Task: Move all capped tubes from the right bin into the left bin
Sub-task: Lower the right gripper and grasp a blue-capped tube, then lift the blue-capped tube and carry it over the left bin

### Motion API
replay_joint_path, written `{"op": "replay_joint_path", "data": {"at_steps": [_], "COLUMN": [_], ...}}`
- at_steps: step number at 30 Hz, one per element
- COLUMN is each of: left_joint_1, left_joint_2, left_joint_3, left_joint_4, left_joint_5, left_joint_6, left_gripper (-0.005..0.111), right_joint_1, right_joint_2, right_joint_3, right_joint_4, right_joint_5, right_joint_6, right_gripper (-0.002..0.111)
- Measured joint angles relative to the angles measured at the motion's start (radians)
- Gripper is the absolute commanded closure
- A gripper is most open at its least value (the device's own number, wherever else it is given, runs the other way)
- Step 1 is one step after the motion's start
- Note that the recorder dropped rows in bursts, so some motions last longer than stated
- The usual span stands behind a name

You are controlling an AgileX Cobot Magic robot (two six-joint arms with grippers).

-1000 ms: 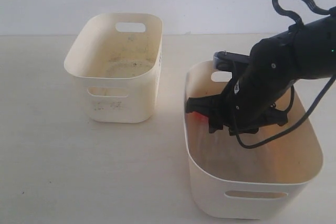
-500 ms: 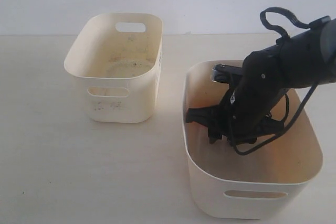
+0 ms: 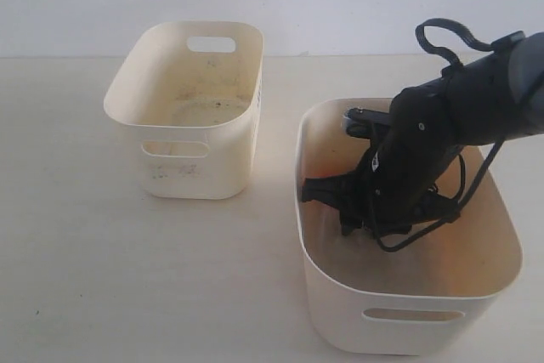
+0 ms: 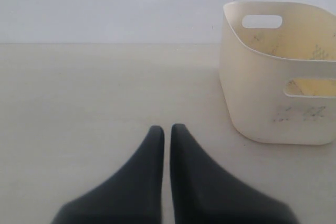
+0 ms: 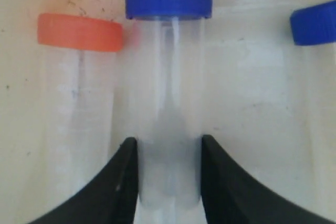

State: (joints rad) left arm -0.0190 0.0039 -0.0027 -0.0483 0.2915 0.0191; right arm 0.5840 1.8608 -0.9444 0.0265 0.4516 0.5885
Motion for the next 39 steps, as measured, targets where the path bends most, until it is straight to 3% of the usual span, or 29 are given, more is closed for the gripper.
{"op": "replay_joint_path", "data": {"at_steps": [11, 21, 27, 33, 39], "left_joint_1": [0.0, 0.0, 0.0, 0.0, 0.0], "left_joint_2": [0.0, 0.0, 0.0, 0.0, 0.0], "left_joint_3": [0.0, 0.0, 0.0, 0.0, 0.0], "left_joint_4": [0.0, 0.0, 0.0, 0.0, 0.0], "left_joint_5": [0.0, 0.0, 0.0, 0.0, 0.0], "left_joint_6": [0.0, 0.0, 0.0, 0.0, 0.0], "left_gripper": [0.103, 0.103, 0.103, 0.103, 0.103], "right_joint_1": [0.0, 0.004, 0.004, 0.004, 0.047], "right_joint_2": [-0.053, -0.354, -0.463, -0.444, -0.206], "right_joint_3": [0.002, 0.005, -0.019, -0.169, -0.403], "right_joint_4": [0.003, -0.093, -0.095, 0.051, 0.313], "right_joint_5": [0.06, 0.134, 0.06, 0.016, -0.014], "right_joint_6": [-0.002, -0.039, -0.098, -0.23, -0.423], "right_gripper": [0.108, 0.108, 0.108, 0.108, 0.108]}}
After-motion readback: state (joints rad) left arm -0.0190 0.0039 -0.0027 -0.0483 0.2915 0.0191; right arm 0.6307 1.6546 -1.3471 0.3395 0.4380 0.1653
